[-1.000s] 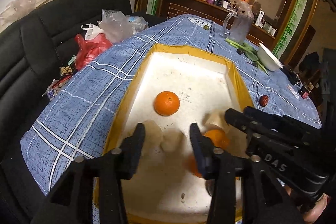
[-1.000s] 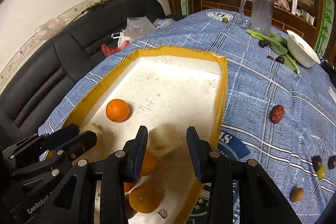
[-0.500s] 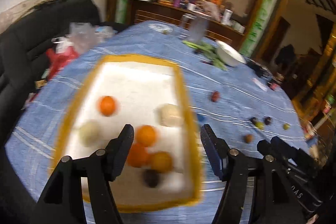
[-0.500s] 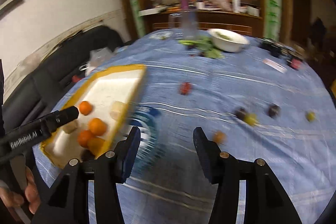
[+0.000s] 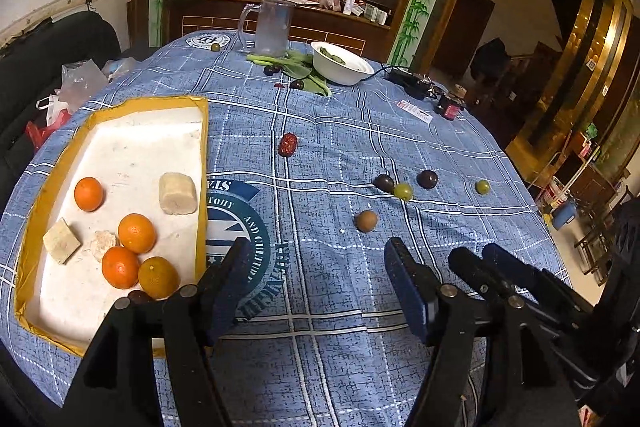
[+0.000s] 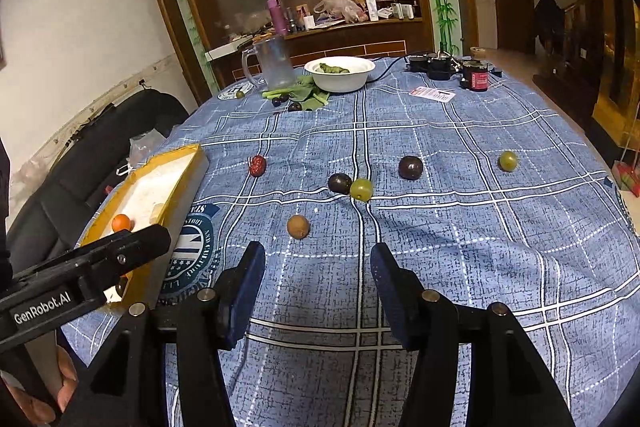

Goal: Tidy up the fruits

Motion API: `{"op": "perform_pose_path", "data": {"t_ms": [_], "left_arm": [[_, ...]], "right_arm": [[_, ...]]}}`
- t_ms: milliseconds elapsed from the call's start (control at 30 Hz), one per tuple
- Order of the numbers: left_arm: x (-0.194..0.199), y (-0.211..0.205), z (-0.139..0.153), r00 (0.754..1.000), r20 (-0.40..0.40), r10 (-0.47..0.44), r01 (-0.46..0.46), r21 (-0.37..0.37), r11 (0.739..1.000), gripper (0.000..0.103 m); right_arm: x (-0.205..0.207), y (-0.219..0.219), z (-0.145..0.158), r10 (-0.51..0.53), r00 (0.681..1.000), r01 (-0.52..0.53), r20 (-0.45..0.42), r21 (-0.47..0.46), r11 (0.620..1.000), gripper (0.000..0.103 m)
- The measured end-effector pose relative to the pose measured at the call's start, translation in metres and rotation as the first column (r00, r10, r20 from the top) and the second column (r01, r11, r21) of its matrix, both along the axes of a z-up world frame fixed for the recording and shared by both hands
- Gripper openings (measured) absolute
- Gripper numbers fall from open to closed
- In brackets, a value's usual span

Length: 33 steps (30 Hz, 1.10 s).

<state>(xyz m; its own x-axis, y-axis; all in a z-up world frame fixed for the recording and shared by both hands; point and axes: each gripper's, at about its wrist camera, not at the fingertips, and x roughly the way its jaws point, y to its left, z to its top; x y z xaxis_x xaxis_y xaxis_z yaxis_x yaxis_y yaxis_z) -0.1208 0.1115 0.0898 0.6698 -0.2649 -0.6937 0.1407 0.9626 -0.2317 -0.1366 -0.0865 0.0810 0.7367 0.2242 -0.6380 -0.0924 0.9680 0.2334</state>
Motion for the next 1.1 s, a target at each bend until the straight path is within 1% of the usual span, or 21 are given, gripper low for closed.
{"op": "perform_pose_path", "data": {"t_ms": [167, 267, 400, 500, 600, 767, 900, 967, 1033, 1100], "left_arm": [[0.000, -0.004, -0.002, 1.000, -0.012, -0.010, 0.010, 0.002, 1.000, 0.068], [0.000, -0.007, -0.003, 1.000, -0.018, -0.018, 0.018, 0.023, 1.000, 0.068], [-0.003, -0.004, 0.004, 1.000, 0.005, -0.005, 0.004, 0.046, 0.999, 0.069], [-0.003, 0.000, 0.005, 1.000, 0.014, 0.024, -0.025, 0.069, 0.997, 0.075], [0.004, 0.001, -0.002, 0.999, -0.007, 0.032, -0.032, 0.073, 0.997, 0.075], [0.017, -0.018, -0.013, 0.999, -0.032, -0.012, 0.015, 0.096, 0.995, 0.075], [0.028, -0.034, -0.023, 0.997, -0.056, -0.056, 0.061, 0.106, 0.992, 0.075], [0.034, -0.040, -0.028, 0.996, -0.064, -0.064, 0.071, 0.107, 0.992, 0.075], [0.040, -0.049, -0.033, 0.993, -0.073, -0.097, 0.104, 0.097, 0.990, 0.075], [0.046, -0.059, -0.038, 0.989, -0.074, -0.126, 0.133, 0.107, 0.985, 0.075]], "right_arm": [[0.000, -0.005, -0.008, -0.003, 1.000, 0.004, -0.025, 0.015, 1.000, 0.059], [0.001, -0.007, -0.010, -0.005, 1.000, 0.005, -0.030, 0.014, 1.000, 0.059], [0.004, -0.018, -0.013, -0.016, 0.999, 0.018, -0.039, 0.043, 0.999, 0.059], [0.012, -0.030, -0.017, -0.022, 0.998, 0.026, -0.056, 0.081, 0.996, 0.059], [0.019, -0.041, -0.021, -0.031, 0.997, 0.037, -0.070, 0.081, 0.996, 0.059], [0.029, -0.065, -0.022, -0.052, 0.995, 0.057, -0.083, 0.061, 0.997, 0.059], [0.047, -0.085, -0.022, -0.068, 0.992, 0.074, -0.102, 0.056, 0.996, 0.059], [0.066, -0.091, -0.021, -0.066, 0.992, 0.072, -0.111, 0.051, 0.996, 0.059], [0.085, -0.091, -0.021, -0.042, 0.992, 0.048, -0.115, 0.049, 0.998, 0.059], [0.107, -0.088, -0.023, -0.029, 0.992, 0.032, -0.123, 0.021, 0.999, 0.059]]}}
